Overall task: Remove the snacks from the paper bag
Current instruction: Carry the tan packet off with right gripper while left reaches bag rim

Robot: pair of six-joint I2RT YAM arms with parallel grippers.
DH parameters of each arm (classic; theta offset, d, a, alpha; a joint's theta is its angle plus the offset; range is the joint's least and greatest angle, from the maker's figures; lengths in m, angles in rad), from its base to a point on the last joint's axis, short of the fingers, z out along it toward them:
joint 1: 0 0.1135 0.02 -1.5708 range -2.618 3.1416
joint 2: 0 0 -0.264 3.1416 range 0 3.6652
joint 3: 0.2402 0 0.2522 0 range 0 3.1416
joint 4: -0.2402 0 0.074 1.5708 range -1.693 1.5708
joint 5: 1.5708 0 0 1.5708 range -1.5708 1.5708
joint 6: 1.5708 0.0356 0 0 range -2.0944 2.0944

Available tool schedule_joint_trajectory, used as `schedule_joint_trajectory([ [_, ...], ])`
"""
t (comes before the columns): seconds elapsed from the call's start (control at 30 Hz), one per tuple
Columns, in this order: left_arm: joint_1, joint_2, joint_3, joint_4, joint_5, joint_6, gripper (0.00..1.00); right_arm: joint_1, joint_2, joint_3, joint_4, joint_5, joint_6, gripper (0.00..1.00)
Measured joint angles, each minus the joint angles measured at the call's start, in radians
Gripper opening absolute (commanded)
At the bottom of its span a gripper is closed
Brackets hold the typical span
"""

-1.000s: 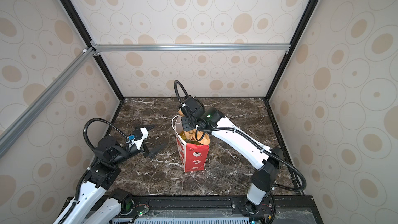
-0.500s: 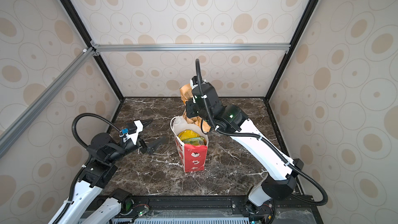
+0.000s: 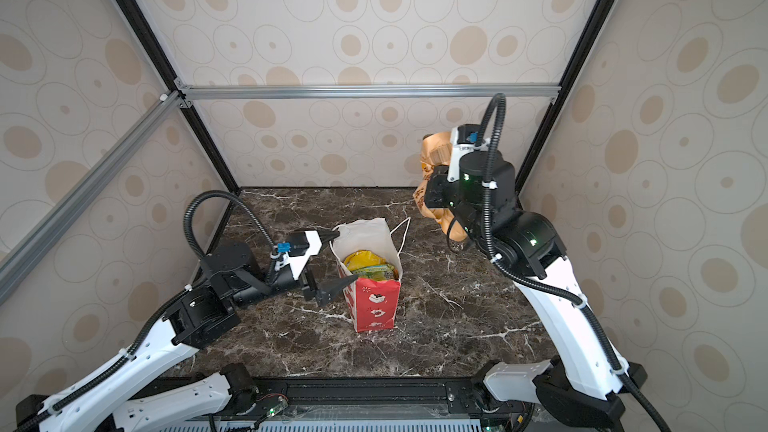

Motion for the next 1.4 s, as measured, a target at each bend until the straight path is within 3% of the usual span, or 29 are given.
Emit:
schedule_joint_trajectory([
  [0.13,-0.159,0.100,0.075,-0.053,-0.130,0.047,0.98,-0.149,-0.082,-0.174,0.005,-0.081,0.070,0.00],
  [0.27,-0.236,0.169,0.111,-0.104,-0.206,0.069,0.98,-0.248,-0.101,-0.389,0.034,-0.192,0.138,0.00],
  [0.5,-0.278,0.257,0.195,-0.200,-0.341,0.069,0.98,-0.286,0.058,-0.664,0.122,-0.326,0.185,0.00],
  [0.77,-0.279,0.241,0.187,-0.209,-0.394,0.069,0.98,-0.286,0.266,-0.765,0.224,-0.338,0.172,0.00],
  [0.83,-0.279,0.239,0.187,-0.205,-0.406,0.068,0.98,-0.286,0.299,-0.781,0.251,-0.339,0.169,0.07],
  [0.97,-0.279,0.240,0.187,-0.204,-0.431,0.066,0.98,-0.286,0.328,-0.829,0.285,-0.336,0.157,0.33],
  [1.13,-0.279,0.246,0.187,-0.201,-0.449,0.066,0.98,-0.286,0.326,-0.848,0.291,-0.324,0.152,0.50],
  [1.4,-0.279,0.281,0.187,-0.199,-0.461,0.066,0.98,-0.286,0.187,-0.830,0.229,-0.292,0.153,0.83],
])
